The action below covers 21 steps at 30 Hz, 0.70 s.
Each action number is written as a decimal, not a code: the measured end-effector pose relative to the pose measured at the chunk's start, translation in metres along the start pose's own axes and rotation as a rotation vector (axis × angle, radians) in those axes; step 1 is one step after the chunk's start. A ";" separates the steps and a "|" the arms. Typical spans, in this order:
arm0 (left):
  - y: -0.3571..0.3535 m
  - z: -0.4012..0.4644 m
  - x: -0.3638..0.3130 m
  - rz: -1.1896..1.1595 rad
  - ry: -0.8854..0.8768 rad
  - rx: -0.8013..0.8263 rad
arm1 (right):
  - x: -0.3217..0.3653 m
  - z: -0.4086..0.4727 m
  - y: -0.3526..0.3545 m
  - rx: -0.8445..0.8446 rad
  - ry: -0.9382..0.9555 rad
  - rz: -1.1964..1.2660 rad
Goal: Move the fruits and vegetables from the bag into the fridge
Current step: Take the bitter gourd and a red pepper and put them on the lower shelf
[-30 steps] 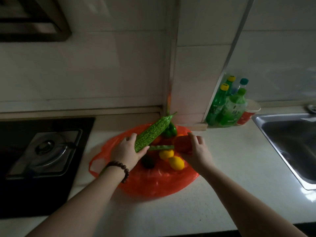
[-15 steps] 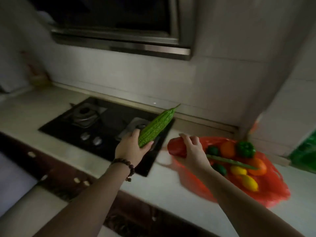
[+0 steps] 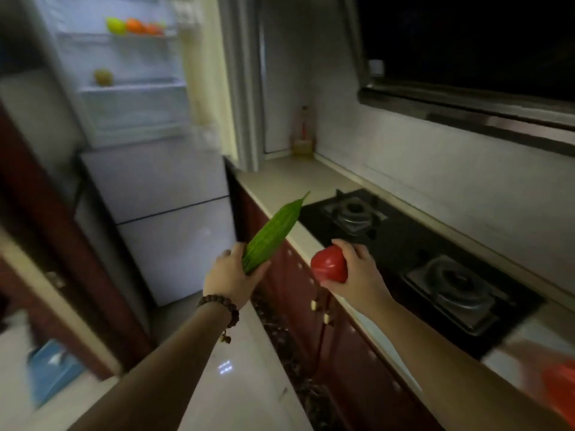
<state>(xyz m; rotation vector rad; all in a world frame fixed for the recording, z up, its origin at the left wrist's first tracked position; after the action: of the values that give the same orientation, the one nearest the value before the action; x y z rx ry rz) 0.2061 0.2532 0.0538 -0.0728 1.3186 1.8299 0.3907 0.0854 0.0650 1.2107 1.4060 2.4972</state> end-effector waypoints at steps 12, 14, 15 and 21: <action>0.053 0.101 0.128 0.118 0.257 -0.167 | 0.116 0.140 -0.118 0.102 0.262 0.051; 0.051 0.129 0.143 0.126 0.286 -0.193 | 0.135 0.174 -0.135 0.104 0.312 0.068; 0.050 0.144 0.149 0.131 0.295 -0.208 | 0.145 0.191 -0.143 0.104 0.336 0.081; 0.060 0.234 0.185 0.169 0.353 -0.307 | 0.211 0.290 -0.186 0.125 0.479 0.137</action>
<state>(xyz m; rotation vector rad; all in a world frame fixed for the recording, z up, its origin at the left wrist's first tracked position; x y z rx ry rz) 0.1455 0.5460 0.1102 -0.4802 1.2956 2.2279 0.3674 0.4817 0.1404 0.7702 1.6405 2.9765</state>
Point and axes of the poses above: each hand's wrist, its own z-axis towards the middle knuckle, its own y-axis out of the back of the hand, x = y × z, the point moved 4 cm from there along z, towards the middle knuckle, and after that the axes turned 9 degrees about -x, right-handed, at the moved point
